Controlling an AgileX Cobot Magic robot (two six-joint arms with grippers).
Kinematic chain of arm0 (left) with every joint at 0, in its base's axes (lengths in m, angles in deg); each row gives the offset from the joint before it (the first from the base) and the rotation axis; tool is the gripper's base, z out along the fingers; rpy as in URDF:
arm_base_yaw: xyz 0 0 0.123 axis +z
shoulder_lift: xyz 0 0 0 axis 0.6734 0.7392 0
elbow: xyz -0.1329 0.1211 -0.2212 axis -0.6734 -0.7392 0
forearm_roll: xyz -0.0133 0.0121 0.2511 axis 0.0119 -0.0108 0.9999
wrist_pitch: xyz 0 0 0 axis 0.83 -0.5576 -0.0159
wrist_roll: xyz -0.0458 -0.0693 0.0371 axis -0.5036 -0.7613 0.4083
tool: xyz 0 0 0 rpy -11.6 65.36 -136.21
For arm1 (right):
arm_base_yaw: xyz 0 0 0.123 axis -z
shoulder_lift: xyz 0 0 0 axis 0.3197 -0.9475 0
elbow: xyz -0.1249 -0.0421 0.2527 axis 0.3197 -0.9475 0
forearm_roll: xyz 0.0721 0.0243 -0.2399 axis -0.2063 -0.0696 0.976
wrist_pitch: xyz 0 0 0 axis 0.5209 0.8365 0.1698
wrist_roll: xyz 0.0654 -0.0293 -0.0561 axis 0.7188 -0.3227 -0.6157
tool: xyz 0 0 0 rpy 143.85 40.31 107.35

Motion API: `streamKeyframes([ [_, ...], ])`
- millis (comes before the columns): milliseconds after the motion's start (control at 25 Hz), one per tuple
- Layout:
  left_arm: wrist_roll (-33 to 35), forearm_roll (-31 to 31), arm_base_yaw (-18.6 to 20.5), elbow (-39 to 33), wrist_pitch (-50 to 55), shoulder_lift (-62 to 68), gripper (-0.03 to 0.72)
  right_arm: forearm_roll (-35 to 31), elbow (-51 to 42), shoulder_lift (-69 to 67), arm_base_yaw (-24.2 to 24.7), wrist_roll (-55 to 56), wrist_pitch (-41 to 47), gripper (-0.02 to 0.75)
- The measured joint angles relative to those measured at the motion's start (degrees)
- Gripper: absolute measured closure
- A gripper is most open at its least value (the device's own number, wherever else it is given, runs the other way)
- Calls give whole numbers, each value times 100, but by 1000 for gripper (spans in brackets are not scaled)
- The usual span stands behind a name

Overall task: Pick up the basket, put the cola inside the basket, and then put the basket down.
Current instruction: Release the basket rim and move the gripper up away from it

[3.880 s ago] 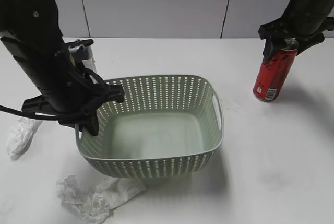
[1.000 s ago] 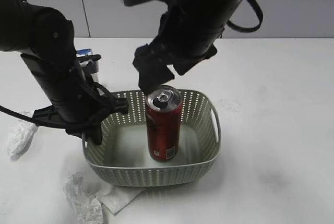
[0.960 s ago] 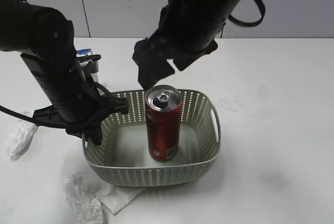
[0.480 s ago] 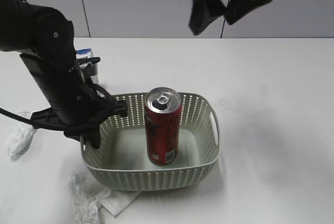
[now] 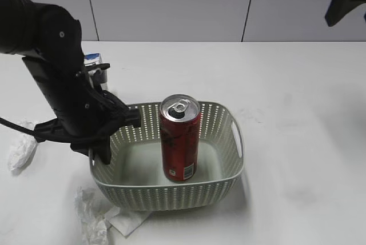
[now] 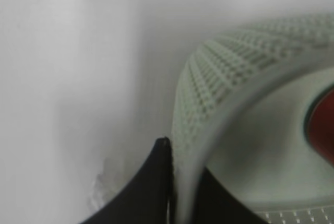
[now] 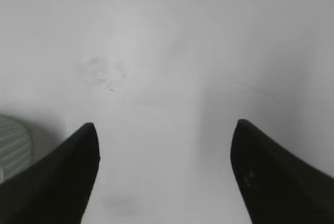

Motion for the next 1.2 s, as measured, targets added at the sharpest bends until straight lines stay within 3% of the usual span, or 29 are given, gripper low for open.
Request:
streamKeyframes([
  [120, 0, -11, 0, 123, 110, 0, 690, 11, 0, 0, 333, 0, 11, 144],
  [360, 0, -28, 0, 510, 420, 0, 690, 93, -403, 308, 412, -7, 17, 146],
  [680, 0, -18, 0, 1368, 760, 116, 690, 94, -2401, 2087, 412, -222, -443, 146],
  [1200, 0, 33, 64, 3138, 1171, 1557, 690, 114, -5422, 5342, 412, -320, -1401, 146],
])
